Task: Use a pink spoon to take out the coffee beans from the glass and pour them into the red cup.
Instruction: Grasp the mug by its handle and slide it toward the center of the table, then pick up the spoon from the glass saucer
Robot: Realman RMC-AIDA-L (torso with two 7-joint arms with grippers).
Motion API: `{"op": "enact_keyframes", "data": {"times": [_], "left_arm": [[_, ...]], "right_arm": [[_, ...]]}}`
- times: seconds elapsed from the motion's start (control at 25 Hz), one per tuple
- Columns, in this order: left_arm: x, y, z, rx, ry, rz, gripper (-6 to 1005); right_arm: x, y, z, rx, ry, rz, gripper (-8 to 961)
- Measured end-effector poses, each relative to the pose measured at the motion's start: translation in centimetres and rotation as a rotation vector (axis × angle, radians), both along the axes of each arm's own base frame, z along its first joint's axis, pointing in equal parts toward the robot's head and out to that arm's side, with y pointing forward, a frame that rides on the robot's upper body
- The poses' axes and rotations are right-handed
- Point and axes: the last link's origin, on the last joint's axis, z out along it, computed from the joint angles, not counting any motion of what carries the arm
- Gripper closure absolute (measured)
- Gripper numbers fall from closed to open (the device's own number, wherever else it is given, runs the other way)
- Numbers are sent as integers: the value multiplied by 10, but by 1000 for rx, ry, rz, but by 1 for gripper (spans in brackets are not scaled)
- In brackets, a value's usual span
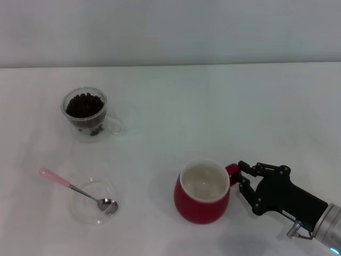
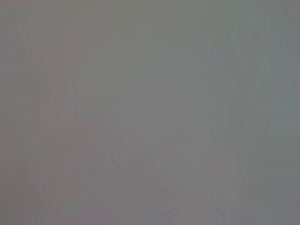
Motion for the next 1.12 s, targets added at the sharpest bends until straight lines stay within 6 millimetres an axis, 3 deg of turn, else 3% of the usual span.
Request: {"op": "enact_keyframes", "data": {"times": [0.36, 0.72, 0.92, 1.12], "left_arm": [[1, 1, 1, 2, 3, -4, 296], [1, -1, -1, 2, 1, -5, 296], [1, -9, -3, -10, -68, -39, 295], [10, -27, -15, -51, -350, -163, 295]], "right_arm": [[7, 0, 3, 6, -38, -7, 689], [23, -22, 31, 85, 34, 1, 550], [27, -31, 56, 154, 74, 41, 400], [38, -17, 111, 412, 94, 26, 264]]}}
